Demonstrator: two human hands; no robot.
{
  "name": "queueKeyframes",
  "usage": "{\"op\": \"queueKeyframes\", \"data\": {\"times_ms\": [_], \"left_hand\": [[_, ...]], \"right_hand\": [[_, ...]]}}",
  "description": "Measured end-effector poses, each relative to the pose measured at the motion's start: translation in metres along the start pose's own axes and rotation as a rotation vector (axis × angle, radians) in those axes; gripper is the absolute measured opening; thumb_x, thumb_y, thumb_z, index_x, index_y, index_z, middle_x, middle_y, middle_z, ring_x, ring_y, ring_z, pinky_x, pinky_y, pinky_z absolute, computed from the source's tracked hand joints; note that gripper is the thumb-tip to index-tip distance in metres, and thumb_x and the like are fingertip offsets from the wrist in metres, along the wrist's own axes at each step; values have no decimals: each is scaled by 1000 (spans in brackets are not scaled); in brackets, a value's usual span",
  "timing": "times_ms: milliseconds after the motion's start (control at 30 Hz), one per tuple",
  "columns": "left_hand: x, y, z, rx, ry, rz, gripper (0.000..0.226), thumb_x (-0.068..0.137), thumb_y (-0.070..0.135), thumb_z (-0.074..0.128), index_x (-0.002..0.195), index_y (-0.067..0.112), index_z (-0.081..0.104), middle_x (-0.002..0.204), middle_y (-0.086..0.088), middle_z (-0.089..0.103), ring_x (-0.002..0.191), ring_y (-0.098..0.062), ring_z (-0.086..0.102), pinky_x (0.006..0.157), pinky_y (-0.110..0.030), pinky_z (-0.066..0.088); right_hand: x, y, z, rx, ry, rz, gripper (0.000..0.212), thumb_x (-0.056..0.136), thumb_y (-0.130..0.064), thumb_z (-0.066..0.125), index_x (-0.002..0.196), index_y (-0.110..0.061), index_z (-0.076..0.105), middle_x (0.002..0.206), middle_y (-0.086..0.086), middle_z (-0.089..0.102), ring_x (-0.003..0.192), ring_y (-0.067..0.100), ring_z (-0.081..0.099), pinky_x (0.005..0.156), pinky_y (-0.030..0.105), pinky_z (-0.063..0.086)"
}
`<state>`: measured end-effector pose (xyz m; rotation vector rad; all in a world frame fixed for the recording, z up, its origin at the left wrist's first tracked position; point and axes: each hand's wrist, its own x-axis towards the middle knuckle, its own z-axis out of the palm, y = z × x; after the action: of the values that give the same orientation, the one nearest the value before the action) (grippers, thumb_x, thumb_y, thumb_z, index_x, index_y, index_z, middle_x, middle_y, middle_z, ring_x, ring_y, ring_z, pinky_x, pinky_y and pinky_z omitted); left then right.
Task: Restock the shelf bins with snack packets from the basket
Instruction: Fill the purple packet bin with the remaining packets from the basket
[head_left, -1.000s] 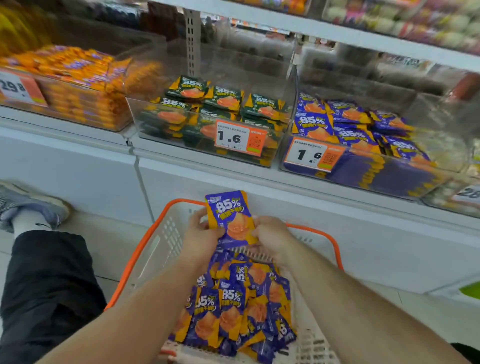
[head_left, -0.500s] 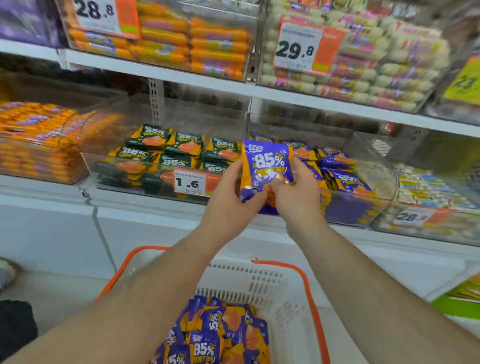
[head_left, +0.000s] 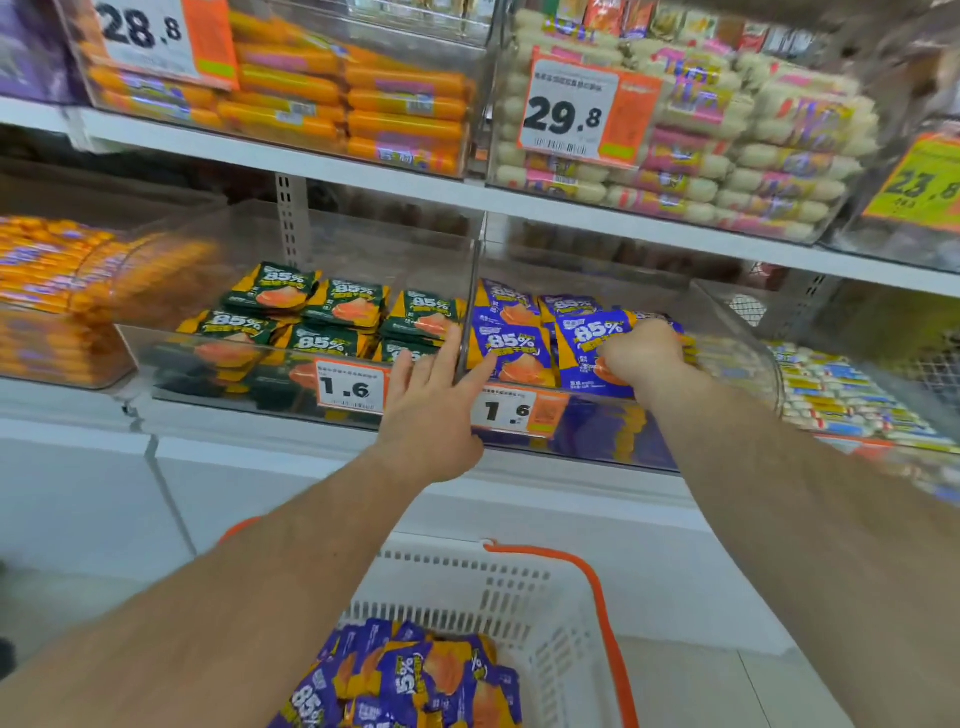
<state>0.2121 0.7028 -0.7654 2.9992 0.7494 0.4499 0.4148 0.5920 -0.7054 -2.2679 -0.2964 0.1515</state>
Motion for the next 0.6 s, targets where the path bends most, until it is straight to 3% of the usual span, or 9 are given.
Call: {"op": "queueKeyframes", "data": {"times_ms": [67, 167, 267, 367, 500, 600], "left_hand": [[1, -1, 1, 4, -7, -4, 93, 84, 42, 63, 153, 40, 1, 161, -6, -21, 148, -27, 7, 118, -47, -8], [1, 2, 1, -2, -13, -19, 93, 83, 41, 64, 153, 40, 2, 161, -6, -20, 148, -28, 7, 118, -47, -10], [1, 3, 0, -5, -11, -28, 92, 83, 42, 66, 153, 39, 5, 162, -7, -17, 147, -29, 9, 118, -47, -10], [0, 4, -1, 0, -17, -34, 92, 84, 42, 65, 153, 39, 4, 162, -7, -16, 147, -29, 8, 118, -47, -10], [0, 5, -3, 9, -33, -35, 92, 85, 40, 65, 153, 37, 3, 162, -8, -15, 148, -29, 7, 118, -47, -10], [1, 5, -3, 6, -37, -26, 94, 85, 42, 65, 154, 36, 1, 162, -9, -14, 148, -30, 7, 118, -47, -10]], "right_hand": [[-9, 0, 1, -263, 26, -7, 16, 88, -14, 63, 99, -4, 57, 94, 13, 57, 83, 29, 55, 65, 30, 43], [-10, 4, 4, -411, 9, -23, 23, 89, -17, 61, 106, -2, 59, 96, 13, 57, 85, 30, 53, 64, 31, 40], [-9, 6, 6, -488, 6, 21, 40, 86, -28, 61, 120, -6, 57, 125, 19, 56, 107, 35, 55, 80, 36, 49], [-8, 10, 7, -570, 42, 57, 54, 87, -43, 63, 129, -11, 52, 140, 18, 44, 124, 36, 44, 95, 41, 41], [-7, 13, 8, -525, 30, 72, 44, 84, -46, 64, 111, -12, 54, 123, 15, 56, 112, 35, 51, 81, 39, 44], [-16, 14, 4, -540, 55, 82, 50, 85, -49, 62, 117, -11, 57, 124, 16, 55, 115, 37, 49, 92, 42, 44]]}}
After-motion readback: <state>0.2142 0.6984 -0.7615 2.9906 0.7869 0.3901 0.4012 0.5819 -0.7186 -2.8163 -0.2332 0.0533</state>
